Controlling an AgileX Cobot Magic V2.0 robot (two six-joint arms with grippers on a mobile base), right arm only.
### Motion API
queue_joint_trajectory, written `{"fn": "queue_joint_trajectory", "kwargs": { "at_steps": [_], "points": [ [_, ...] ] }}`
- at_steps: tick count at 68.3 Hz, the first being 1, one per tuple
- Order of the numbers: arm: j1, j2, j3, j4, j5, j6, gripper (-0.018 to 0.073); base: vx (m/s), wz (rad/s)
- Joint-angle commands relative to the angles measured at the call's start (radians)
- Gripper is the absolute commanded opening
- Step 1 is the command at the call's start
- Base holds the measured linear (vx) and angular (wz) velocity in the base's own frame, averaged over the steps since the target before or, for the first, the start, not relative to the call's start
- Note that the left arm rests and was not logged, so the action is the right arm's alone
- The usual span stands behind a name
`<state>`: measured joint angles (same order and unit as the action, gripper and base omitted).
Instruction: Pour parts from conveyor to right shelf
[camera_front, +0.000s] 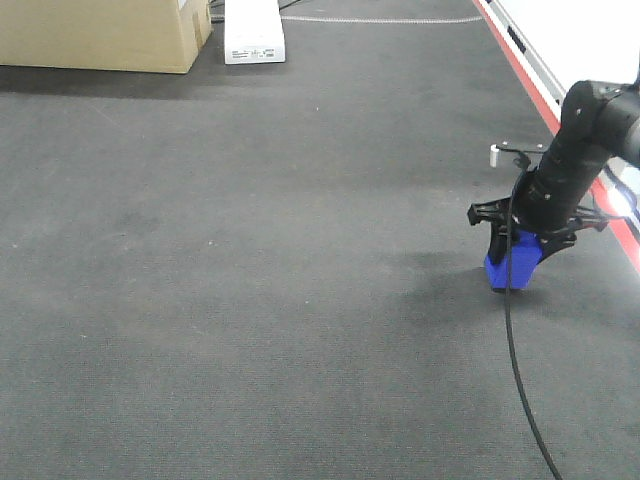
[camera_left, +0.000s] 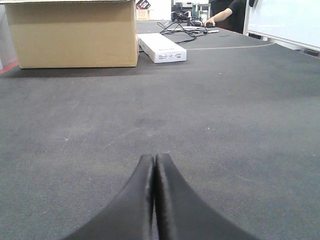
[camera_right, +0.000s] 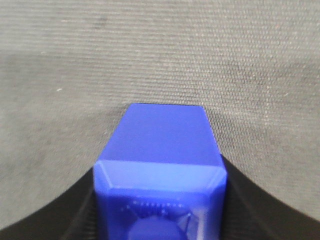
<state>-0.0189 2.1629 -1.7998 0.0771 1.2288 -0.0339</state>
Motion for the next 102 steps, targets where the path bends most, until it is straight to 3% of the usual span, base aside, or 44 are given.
{"fn": "queue_joint_trajectory", "kwargs": {
  "at_steps": [1, 18, 39, 72, 90, 102],
  "points": [
    [0.000, -0.107, -0.015, 0.004, 0.049, -0.016, -0.0009, 0.00, 0.00],
    [0.000, -0.337, 0.300, 0.019, -0.203, -0.012, -0.0007, 0.00, 0.00],
    [0.000, -0.815, 0.757, 0.037, -0.526, -0.064, -0.0006, 0.00, 0.00],
    [0.000, -1.532, 1.169, 0.010, -0.784, -0.068, -0.0006, 0.00, 0.00],
    [0.000, -1.858, 1.354, -0.026, -0.786, -0.068, -0.0006, 0.00, 0.00],
    [0.000, -1.944, 1.418, -0.022, -0.784, -0.067, -0.0006, 0.00, 0.00]
  ]
}}
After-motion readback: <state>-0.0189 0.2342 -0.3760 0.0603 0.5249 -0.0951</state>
